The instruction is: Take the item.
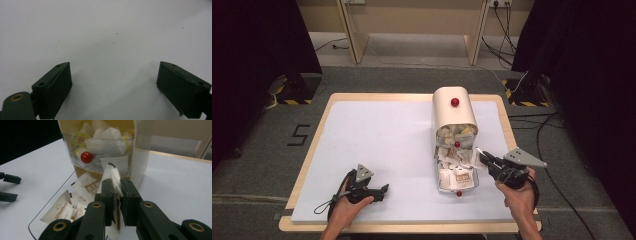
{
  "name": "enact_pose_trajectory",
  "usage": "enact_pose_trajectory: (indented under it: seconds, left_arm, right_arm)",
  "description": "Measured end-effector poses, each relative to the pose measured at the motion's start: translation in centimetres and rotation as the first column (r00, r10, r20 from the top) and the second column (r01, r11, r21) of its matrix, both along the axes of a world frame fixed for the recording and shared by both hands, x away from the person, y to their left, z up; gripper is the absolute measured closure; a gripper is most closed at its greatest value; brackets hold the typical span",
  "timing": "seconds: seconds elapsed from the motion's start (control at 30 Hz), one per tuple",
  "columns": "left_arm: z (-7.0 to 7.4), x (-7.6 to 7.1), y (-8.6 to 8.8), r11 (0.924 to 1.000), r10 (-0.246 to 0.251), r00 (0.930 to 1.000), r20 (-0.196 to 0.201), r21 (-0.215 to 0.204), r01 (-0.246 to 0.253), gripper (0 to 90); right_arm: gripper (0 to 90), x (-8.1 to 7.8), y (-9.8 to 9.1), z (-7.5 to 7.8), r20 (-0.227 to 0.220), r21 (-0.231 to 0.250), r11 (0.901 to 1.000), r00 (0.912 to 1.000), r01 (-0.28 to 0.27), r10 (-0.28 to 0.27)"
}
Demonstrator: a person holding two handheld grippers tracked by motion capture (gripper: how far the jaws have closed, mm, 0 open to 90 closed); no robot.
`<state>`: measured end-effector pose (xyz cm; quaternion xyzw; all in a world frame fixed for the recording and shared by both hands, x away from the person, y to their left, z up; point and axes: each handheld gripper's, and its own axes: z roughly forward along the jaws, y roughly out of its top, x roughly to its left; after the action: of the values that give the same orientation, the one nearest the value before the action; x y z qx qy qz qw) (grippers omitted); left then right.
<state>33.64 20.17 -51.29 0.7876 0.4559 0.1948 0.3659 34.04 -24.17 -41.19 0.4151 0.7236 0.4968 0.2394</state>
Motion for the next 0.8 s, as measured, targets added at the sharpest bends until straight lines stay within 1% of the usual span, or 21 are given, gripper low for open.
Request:
enact_pose_trajectory:
  seconds: [0.1,0.23,0.3,0.4,0.57,0.8]
  left_arm:
    - [0.0,0.0,0.0,1.0,0.001,1.0,0.0,0.0,-0.001,11.7]
    - [0.0,0.0,0.0,1.0,0.003,1.0,0.001,-0.003,-0.003,11.8]
    - [0.0,0.0,0.0,1.0,0.003,1.0,0.002,-0.003,-0.003,11.7]
    - [0.0,0.0,0.0,1.0,0.003,1.0,0.002,-0.004,-0.003,11.8]
    - [0.0,0.0,0.0,1.0,0.003,1.0,0.002,-0.003,-0.003,11.7]
    - [0.0,0.0,0.0,1.0,0.003,1.0,0.001,-0.004,-0.003,11.7]
  right_arm:
    - [81.7,0.1,-0.4,0.0,0.003,-0.001,0.9999,0.9999,0.014,-0.014]
    - [81.7,0.5,-1.3,-0.4,-0.004,0.003,0.9989,0.9989,0.046,-0.046]
    - [81.7,0.6,-1.4,-0.5,-0.005,0.004,0.9987,0.9987,0.05,-0.05]
    - [81.7,0.9,-2.1,-0.9,-0.015,0.002,0.997,0.9969,0.077,-0.077]
    - [81.6,1.3,-2.9,-1.5,-0.024,0.001,0.9945,0.9942,0.105,-0.105]
    - [81.5,1.7,-3.5,-2.1,-0.035,0.0,0.9916,0.991,0.129,-0.129]
